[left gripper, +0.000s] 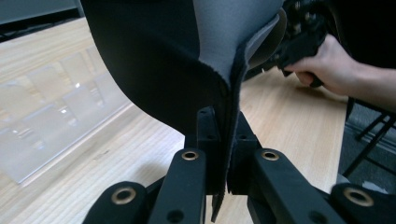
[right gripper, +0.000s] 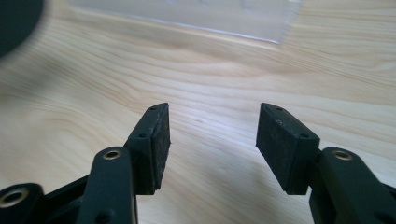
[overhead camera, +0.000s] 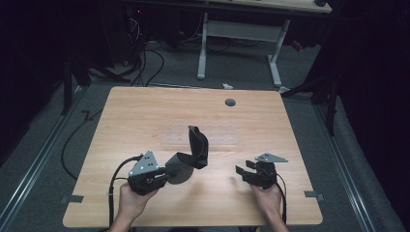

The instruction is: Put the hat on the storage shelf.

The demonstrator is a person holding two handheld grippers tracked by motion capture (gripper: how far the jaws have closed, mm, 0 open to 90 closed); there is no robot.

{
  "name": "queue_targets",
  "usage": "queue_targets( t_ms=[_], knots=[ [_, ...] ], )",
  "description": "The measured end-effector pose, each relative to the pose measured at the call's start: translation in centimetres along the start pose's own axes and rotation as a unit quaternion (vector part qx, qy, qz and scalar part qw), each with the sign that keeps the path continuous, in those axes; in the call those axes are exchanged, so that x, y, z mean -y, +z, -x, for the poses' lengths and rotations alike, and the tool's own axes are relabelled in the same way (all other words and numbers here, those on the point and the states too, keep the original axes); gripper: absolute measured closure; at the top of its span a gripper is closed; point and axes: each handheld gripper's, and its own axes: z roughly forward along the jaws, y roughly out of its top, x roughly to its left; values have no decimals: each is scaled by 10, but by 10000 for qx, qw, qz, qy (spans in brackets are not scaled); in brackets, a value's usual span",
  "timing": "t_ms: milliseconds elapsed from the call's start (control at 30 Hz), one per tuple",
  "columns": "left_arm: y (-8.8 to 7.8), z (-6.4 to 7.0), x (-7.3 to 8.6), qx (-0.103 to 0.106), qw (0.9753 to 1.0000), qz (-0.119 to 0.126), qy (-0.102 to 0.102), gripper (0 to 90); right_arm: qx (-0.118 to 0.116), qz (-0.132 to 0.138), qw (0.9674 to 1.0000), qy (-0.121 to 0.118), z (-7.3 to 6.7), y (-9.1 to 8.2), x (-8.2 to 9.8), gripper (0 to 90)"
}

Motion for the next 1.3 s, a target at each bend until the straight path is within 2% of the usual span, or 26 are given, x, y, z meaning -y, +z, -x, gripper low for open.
queue_targets(
  t_ms=[200,433,467,600,667,800,1033,1300],
  knots=[
    [-3,-6,-7,-158,9998,127,-6,866,518,-146,9981,-285,0,8,7,424],
    [-3,-15,-13,-284,9992,254,-71,866,798,-145,9960,-372,0,9,10,400],
    [-3,-17,-16,-333,9990,300,-93,866,855,-193,9951,-468,-1,10,10,386],
    [-3,-21,-22,-387,9983,409,-122,866,859,-216,9952,-408,0,10,10,370],
    [-3,-24,-27,-425,9974,550,-194,866,858,-217,9952,-407,0,10,10,367],
    [-2,-27,-32,-525,9963,661,-165,866,841,-213,9953,-428,0,10,10,362],
    [3,-33,-44,-582,9954,741,-163,866,848,-213,9952,-429,0,10,10,361],
    [10,-41,-58,-736,9938,835,-44,866,831,-221,9954,-412,-1,10,10,353]
  ],
)
